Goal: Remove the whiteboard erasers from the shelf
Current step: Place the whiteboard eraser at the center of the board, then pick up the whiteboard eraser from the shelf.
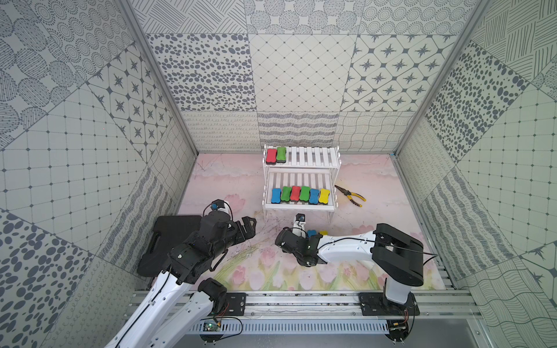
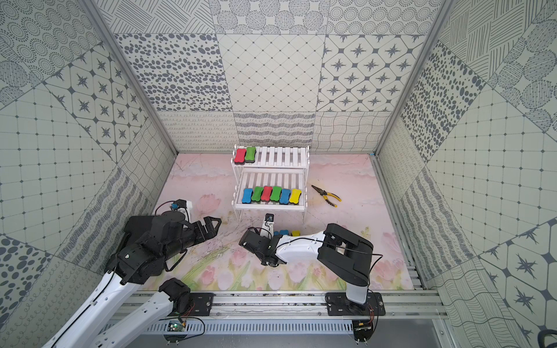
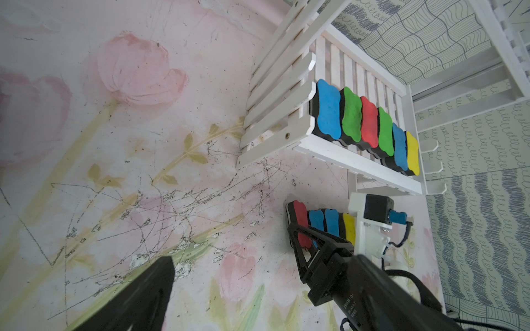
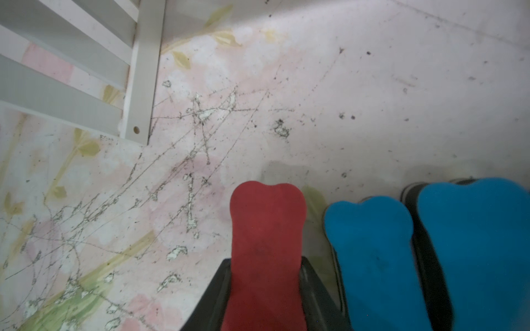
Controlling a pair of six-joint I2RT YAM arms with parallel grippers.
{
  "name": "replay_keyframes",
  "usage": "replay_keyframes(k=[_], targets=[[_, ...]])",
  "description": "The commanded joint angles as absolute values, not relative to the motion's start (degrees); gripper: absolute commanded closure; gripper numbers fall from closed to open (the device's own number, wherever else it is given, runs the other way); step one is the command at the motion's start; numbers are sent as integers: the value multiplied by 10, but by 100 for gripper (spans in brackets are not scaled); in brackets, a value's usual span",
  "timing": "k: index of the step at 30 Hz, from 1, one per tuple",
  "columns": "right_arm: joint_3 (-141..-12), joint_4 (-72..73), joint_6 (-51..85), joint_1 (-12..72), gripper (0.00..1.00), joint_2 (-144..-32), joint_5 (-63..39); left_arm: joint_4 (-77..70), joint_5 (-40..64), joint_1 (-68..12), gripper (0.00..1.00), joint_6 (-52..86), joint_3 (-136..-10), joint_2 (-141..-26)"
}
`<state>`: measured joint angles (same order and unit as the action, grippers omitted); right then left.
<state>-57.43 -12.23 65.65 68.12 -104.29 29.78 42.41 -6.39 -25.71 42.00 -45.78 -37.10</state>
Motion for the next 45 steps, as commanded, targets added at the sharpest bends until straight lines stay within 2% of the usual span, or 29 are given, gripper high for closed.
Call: replay_keyframes(k=[1,6,8,13,22,26,31,40,45], targets=[[-586,-118,663,676,61,-1050,296,429,-73,-255,1,423,-461,-373],[-585,-120,668,672,46,-1051,288,427,-72,-255,1,424,-460,-374],[-585,-120,664,673,43,-1048,288,427,-70,-255,1,423,-460,-373],[-581,-112,642,677,42,-1023,285,432,-65,-255,1,421,-468,-373],[-518,-98,490,677,42,-859,203,436,-33,-254,1,381,-542,-408],[-487,-123,416,676,43,-763,184,427,-3,-255,1,356,-609,-482],[-451,-137,375,668,44,-672,171,401,36,-271,13,321,-731,-601],[-434,-148,387,636,45,-653,134,430,-1,-307,26,209,-1008,-835],[-428,-148,395,626,45,-653,127,434,-28,-308,26,171,-1119,-928]])
